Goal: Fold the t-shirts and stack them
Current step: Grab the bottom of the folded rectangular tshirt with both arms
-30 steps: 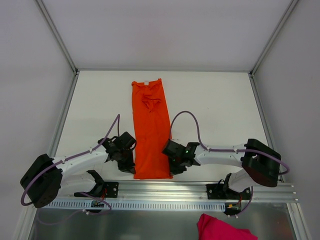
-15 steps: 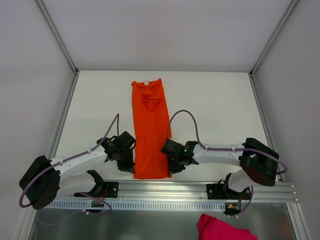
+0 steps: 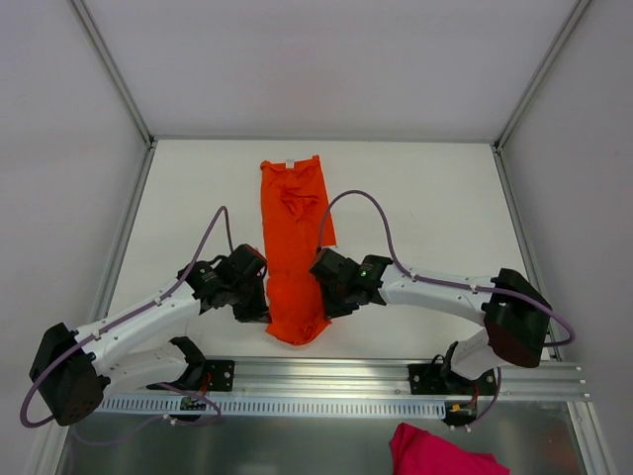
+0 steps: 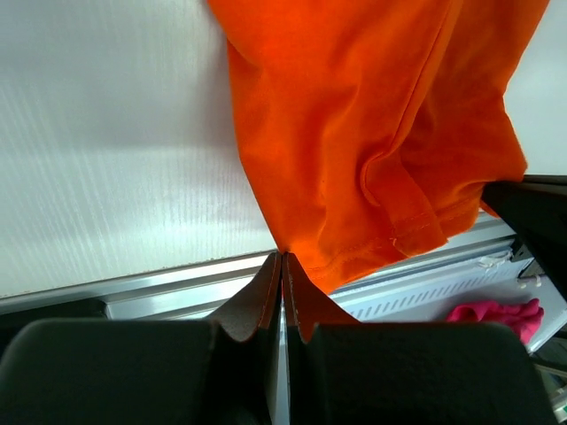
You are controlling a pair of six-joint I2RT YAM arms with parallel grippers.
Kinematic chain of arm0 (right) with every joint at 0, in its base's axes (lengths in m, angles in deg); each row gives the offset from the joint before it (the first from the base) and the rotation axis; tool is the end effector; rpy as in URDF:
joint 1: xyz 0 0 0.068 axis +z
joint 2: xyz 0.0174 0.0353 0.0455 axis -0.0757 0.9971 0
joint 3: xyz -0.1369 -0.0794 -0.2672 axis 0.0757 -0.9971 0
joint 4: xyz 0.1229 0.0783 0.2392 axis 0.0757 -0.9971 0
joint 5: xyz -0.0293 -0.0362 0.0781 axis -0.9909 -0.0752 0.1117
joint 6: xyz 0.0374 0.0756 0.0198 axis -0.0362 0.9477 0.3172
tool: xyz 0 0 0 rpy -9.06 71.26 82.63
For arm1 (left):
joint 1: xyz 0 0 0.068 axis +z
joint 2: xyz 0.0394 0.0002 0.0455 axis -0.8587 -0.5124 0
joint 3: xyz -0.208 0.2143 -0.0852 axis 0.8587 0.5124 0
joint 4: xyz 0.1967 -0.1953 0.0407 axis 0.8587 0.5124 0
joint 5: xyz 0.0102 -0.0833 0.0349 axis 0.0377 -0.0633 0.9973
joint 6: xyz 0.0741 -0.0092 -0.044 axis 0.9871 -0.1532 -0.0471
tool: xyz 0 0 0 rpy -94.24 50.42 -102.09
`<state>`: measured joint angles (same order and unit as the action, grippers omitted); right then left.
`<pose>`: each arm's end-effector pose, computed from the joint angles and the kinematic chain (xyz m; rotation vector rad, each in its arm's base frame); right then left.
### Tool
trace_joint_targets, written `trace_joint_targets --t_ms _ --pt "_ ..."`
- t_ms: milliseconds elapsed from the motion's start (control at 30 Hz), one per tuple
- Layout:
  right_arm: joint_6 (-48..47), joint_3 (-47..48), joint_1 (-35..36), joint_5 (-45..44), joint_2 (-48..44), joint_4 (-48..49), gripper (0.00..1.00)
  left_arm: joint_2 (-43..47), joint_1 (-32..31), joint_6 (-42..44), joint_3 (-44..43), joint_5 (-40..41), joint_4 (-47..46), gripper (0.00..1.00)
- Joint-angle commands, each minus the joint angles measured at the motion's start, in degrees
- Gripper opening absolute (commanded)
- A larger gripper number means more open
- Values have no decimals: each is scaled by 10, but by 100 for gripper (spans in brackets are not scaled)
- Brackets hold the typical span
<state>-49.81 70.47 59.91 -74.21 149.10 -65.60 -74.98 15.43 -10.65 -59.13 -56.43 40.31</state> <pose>0.1506 0.3034 0.2060 -0.7755 2.6060 0.4781 0.1431 -0.1484 0.2074 -0.1965 2.7985 -0.6556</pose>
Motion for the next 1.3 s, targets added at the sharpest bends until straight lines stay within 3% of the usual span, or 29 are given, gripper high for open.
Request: trace_joint_targets --t_ms 0,267,567,933,1267 --pt "-38 35 -20 -19 -10 -42 1 -10 9 1 -33 32 28 0" --pt "-80 57 -73 -31 -46 -86 1 -9 61 17 -66 58 47 0" --pt "-122 65 -116 -47 -60 -102 1 -104 110 69 -128 56 -1 0" --pt "-171 127 -151 -33 -20 -100 1 -275 127 166 -278 18 -26 0" --pt "-251 246 -211 12 96 -96 1 -265 134 164 -291 25 3 0"
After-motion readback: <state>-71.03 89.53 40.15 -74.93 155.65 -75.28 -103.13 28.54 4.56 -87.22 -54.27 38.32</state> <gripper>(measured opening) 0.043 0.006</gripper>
